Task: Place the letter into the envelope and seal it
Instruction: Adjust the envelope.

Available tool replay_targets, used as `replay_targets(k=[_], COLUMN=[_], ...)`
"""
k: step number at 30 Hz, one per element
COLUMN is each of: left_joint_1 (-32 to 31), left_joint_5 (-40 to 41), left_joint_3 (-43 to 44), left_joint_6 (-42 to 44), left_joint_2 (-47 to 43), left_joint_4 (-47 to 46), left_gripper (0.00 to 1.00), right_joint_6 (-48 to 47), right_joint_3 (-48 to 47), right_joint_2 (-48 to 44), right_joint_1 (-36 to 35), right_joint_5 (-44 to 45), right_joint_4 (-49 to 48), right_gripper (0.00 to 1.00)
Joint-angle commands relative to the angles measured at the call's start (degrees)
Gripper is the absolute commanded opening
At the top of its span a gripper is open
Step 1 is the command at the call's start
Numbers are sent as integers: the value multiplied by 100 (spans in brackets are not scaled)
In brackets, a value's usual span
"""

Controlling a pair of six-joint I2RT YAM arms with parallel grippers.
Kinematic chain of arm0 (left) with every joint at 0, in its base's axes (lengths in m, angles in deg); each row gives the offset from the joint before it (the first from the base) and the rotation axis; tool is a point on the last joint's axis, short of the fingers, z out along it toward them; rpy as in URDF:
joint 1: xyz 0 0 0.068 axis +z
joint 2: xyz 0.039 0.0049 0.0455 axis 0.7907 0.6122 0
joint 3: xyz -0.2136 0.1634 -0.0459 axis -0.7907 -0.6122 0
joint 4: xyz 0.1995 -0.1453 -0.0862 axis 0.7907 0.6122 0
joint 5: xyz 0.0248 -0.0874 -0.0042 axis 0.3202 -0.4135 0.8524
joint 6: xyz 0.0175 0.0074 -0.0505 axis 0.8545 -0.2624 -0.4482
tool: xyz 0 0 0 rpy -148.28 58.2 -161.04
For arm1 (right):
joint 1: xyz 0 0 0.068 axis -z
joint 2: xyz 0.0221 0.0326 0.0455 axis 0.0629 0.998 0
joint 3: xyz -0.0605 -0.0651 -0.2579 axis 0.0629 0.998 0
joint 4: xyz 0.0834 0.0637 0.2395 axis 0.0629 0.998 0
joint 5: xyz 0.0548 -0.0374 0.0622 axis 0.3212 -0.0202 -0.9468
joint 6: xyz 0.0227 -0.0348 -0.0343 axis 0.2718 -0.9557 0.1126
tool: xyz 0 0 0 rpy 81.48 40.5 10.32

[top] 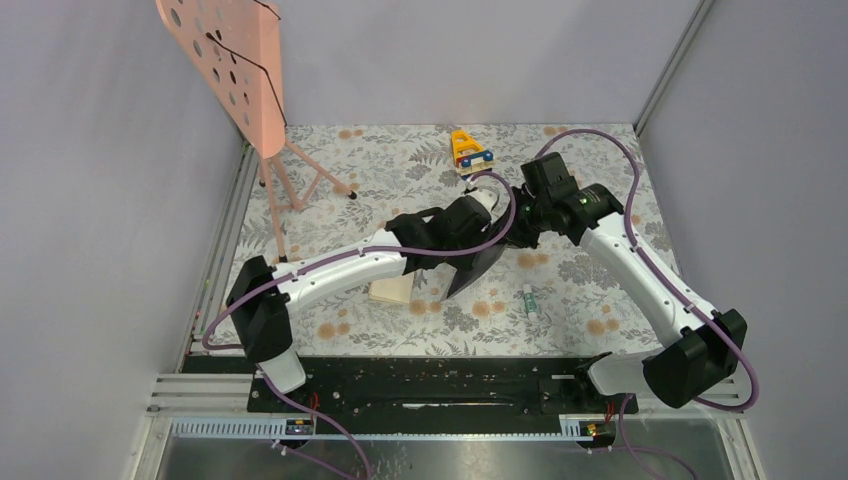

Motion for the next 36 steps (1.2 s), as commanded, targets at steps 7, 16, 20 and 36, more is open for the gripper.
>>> replay_targets(k=[7, 16, 20, 36], left_joint_1=[13, 12, 12, -6], left_joint_5=[360, 879, 1045, 675], left_joint_3=[289, 693, 750, 696], left_joint_6=[-160, -308, -468, -580], left_joint_2=[-67, 118, 123, -31], left_joint_4=[51, 437, 538, 554], left_gripper=[0, 0, 0, 0], right_joint_6=[177, 311, 408, -77], right_joint_3=[410, 355, 485, 425], right_joint_2=[-345, -355, -365, -240], right_joint_1=[-85, -394, -467, -481], right_joint_5=[-232, -176, -123, 555], right_joint_4=[-155, -190, -294, -64], right_gripper=[37, 33, 22, 0])
